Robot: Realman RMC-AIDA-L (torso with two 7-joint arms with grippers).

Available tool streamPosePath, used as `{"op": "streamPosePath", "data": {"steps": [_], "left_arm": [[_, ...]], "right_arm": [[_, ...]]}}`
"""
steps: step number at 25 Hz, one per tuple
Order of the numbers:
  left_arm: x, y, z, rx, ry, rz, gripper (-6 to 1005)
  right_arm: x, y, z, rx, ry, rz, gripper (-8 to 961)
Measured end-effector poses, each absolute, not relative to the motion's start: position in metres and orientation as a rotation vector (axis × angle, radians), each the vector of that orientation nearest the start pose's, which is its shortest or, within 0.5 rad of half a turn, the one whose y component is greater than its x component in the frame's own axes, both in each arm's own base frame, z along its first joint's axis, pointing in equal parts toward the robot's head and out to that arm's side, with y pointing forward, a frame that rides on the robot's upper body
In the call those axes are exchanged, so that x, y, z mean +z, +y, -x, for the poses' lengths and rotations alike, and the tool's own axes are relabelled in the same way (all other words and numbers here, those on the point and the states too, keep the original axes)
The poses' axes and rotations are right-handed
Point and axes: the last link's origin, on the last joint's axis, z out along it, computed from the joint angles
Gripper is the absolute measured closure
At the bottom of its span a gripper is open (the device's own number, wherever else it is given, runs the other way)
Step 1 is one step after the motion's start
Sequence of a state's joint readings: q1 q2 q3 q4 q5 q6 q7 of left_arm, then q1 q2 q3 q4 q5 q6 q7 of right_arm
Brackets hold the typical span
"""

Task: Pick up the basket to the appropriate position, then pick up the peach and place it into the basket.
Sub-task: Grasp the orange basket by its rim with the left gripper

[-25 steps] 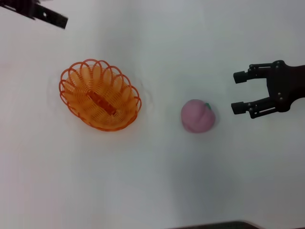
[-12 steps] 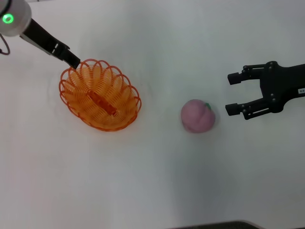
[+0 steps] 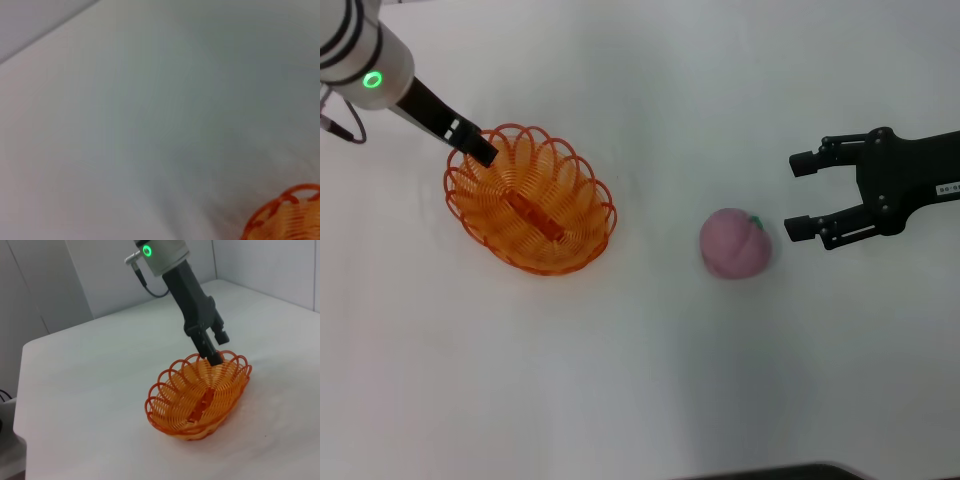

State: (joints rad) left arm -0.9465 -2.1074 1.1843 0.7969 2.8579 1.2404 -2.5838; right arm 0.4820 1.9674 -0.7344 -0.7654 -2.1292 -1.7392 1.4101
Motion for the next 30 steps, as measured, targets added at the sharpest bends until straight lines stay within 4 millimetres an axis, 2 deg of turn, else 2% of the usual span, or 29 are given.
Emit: {"op": "streamPosePath", "data": {"steps": [8, 19, 25, 30], "left_arm": [[-0.045, 0.42, 0.184, 0.621, -0.913, 2.431, 354], [-0.051, 0.421, 0.178, 0.603, -0.889, 2.442, 776], [-0.053, 0.42, 0.178, 0.599, -0.887, 2.446, 905], [-0.055, 0.416, 0.174, 0.61, -0.882, 2.468, 912]], "right_arm": [[0.044, 0.31, -0.286, 0.423, 0.542, 2.921, 61], [0.044, 0.31, -0.287, 0.422, 0.545, 2.913, 65], [0.044, 0.311, -0.289, 0.417, 0.547, 2.9, 67], [0.045, 0.311, -0.291, 0.41, 0.554, 2.887, 69]]}}
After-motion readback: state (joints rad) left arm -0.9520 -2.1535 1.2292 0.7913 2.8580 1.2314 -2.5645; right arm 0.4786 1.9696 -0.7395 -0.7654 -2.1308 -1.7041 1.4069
